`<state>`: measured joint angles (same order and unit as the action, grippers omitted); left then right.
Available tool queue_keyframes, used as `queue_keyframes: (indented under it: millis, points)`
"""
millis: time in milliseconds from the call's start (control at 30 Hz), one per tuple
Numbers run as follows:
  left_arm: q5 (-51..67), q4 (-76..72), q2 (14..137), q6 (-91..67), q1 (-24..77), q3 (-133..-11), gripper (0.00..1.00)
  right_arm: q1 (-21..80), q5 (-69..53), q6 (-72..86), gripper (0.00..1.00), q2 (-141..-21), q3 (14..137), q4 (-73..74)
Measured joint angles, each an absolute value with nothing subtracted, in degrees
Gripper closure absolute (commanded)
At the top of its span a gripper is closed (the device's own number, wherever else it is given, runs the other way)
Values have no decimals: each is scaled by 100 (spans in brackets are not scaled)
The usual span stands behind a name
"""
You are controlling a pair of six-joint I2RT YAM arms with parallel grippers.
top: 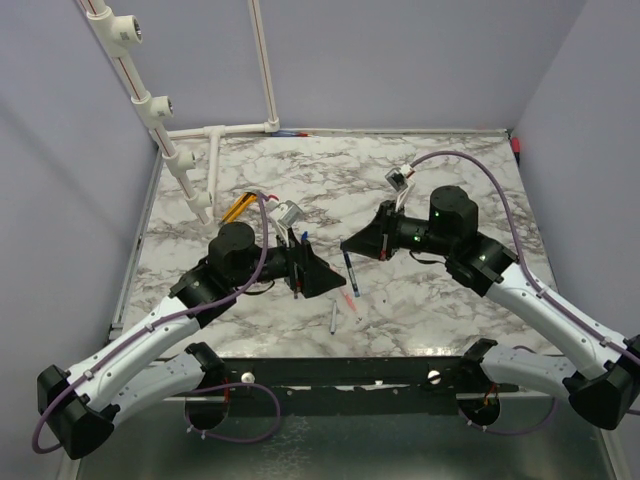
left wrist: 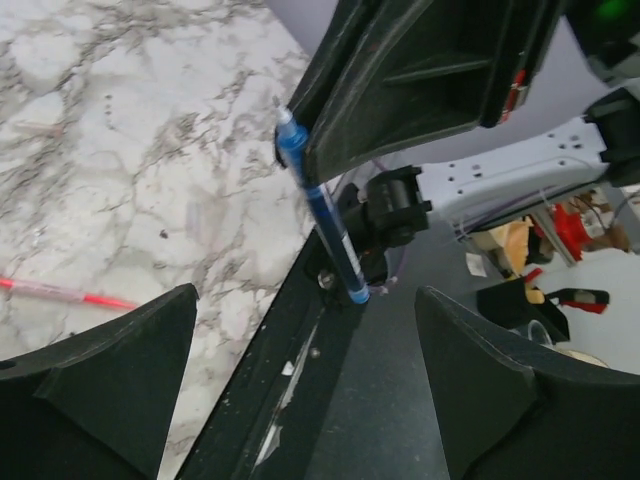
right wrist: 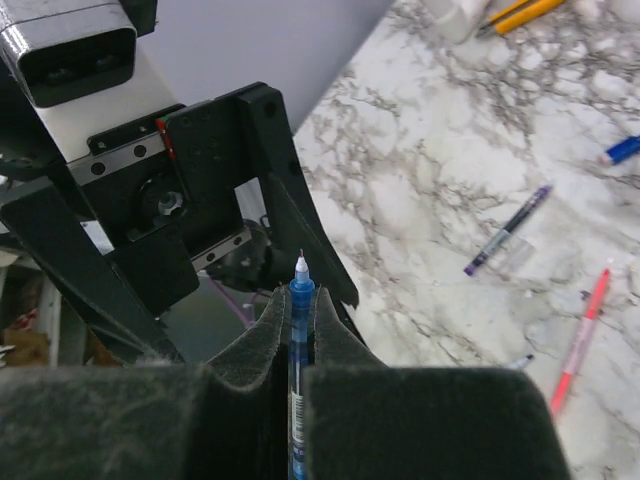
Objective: Insert the pens into the pen caps
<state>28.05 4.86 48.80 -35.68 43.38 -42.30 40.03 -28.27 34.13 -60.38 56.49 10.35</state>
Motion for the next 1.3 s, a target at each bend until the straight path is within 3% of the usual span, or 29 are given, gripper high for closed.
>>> queue_keyframes:
  millis: [333, 800, 1200, 1300]
  points:
    - [3524, 137, 4871, -3938, 4338, -4425, 20, 4510, -3118, 4014, 99, -6134, 5712, 211]
    - [3717, -663, 4713, -4659, 4351, -4392, 52, 4987, -2580, 4272, 99, -6143, 5776, -626]
    - [3747, -1356, 4606, -5170, 4353, -4265, 67, 5168, -1870, 4407, 99, -5789, 5415, -1164]
    - [3745, -1393, 4606, -5229, 4353, -4257, 83, 5196, -1772, 4416, 99, -5736, 5369, -1240]
